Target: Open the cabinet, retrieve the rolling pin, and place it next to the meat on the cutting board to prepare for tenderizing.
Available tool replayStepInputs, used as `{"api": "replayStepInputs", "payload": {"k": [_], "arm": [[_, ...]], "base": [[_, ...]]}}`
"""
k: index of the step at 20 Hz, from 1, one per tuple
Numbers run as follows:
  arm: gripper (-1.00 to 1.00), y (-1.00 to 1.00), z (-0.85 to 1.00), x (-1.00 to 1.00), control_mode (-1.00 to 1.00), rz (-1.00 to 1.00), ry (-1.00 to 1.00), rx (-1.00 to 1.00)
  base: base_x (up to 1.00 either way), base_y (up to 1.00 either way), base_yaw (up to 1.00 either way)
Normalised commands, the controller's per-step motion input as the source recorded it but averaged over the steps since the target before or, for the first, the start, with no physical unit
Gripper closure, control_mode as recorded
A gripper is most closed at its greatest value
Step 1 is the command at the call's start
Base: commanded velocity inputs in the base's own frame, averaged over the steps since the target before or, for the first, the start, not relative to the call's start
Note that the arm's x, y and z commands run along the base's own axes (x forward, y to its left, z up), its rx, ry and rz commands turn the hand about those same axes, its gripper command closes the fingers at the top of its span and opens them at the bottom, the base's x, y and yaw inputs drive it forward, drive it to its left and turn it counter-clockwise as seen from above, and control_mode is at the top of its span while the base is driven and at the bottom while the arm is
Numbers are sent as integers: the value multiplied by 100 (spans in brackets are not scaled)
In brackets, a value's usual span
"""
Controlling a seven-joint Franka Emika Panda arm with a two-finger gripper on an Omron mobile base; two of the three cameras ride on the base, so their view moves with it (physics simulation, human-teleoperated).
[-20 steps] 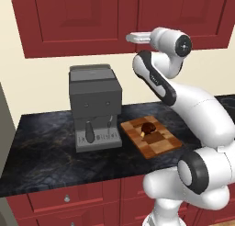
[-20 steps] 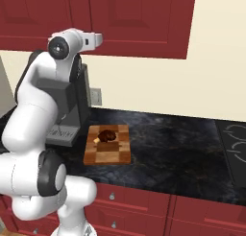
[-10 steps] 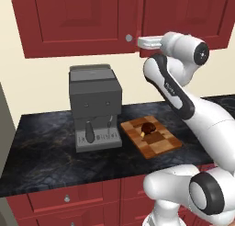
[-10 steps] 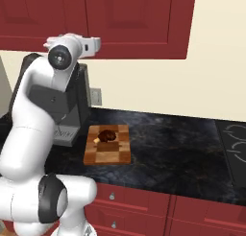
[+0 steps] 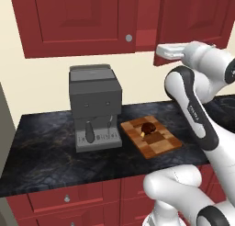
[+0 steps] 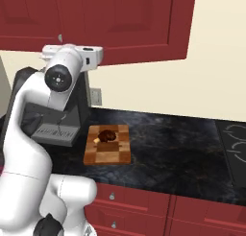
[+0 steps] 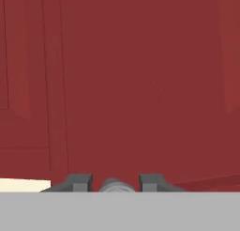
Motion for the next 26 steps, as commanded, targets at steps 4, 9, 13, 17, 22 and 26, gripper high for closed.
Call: {"api": "replayStepInputs", "payload": {"k": [4,9,13,17,22,26], "arm": [[100,-47,-1,-59,-100,0,0,6],[-100,-37,-1,-48,-100,-2,0,3],[-100,0,-4,-6,-100,0,0,0],[-100,-1,0,-35,-100,0,-3,-9],[-100,-2,5,-48,-100,0,-4,-12],[-100,1,27,-59,-100,0,-5,-13]], "base": [[0,0,0],[0,0,0],[0,0,0],[0,0,0],[0,0,0],[0,0,0]]}}
